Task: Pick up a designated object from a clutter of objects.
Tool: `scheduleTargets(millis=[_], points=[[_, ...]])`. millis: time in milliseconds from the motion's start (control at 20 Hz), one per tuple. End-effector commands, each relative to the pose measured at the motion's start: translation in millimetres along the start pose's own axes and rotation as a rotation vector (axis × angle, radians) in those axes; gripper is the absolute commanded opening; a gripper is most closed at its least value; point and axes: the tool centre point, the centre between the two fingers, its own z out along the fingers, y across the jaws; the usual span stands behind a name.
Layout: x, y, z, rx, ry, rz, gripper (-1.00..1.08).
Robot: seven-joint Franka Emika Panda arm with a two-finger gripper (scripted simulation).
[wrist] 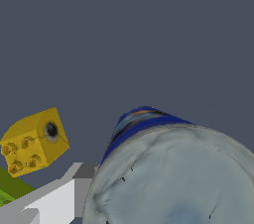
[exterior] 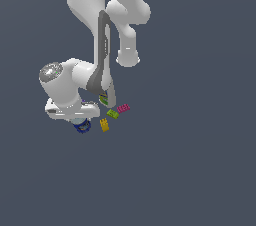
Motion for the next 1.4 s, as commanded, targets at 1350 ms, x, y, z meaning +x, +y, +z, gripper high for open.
scheduleTargets(millis=[1350], points=[[-13,-69,-59,0.0,0.001,0.0,-1.0]])
